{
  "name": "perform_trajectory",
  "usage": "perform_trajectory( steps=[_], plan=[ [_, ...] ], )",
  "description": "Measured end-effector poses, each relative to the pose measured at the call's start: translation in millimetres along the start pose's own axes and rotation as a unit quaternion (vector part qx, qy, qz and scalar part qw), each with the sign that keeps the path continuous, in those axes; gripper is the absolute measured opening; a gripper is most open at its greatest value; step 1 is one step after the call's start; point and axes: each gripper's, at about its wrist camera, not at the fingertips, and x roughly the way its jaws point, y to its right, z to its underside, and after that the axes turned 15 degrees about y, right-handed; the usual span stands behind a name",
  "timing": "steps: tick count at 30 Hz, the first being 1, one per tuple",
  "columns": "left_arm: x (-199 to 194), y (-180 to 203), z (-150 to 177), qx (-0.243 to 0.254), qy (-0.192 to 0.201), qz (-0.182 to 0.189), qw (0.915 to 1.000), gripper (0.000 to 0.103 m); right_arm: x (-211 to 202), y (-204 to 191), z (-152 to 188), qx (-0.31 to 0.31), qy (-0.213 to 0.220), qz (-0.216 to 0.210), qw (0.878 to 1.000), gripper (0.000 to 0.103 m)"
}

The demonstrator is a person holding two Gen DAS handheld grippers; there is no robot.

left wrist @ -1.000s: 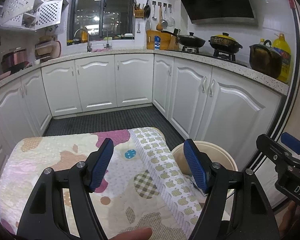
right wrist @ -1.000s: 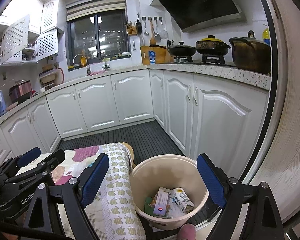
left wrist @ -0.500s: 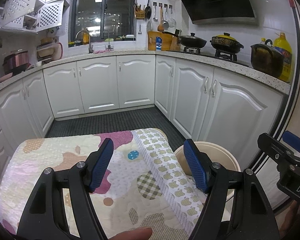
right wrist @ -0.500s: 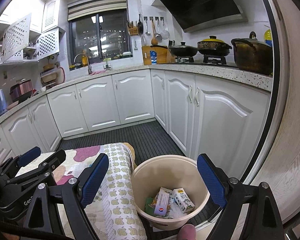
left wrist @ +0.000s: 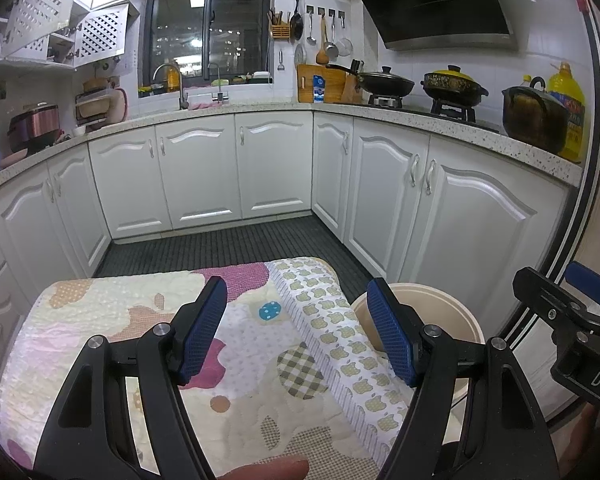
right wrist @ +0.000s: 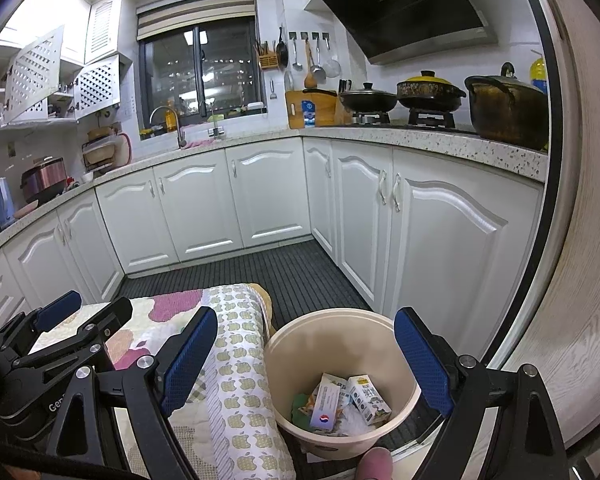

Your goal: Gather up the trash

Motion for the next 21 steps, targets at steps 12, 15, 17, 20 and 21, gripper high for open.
perform_trajectory(
  steps=[12,15,17,20,21],
  plan=[
    [1.6,-4.1,3.9,0.0,-0.003,-0.003,1.0,0.072,1.7,-2.9,6.8,0.002,-0.006,0.0,1.0,0.088],
    [2.3,-5.1,4.8,0.0,-0.003,-0.004,1.0,0.072,1.8,-2.5,6.2,0.001,-0.005,0.0,1.0,0.088],
    [2.7,-5.0,4.9,0.0,-0.004,-0.004,1.0,0.072,1.9,-2.5,6.3,0.002,-0.006,0.0,1.0,0.088],
    [3.4,-5.6,6.9,-0.001,-0.005,-0.004,1.0,0.072,3.1,-2.0,7.2,0.002,-0.009,0.0,1.0,0.088],
    [3.8,-5.3,7.4,0.0,-0.006,-0.004,1.0,0.072,3.6,-1.2,7.2,0.002,-0.009,0.0,1.0,0.088]
  ],
)
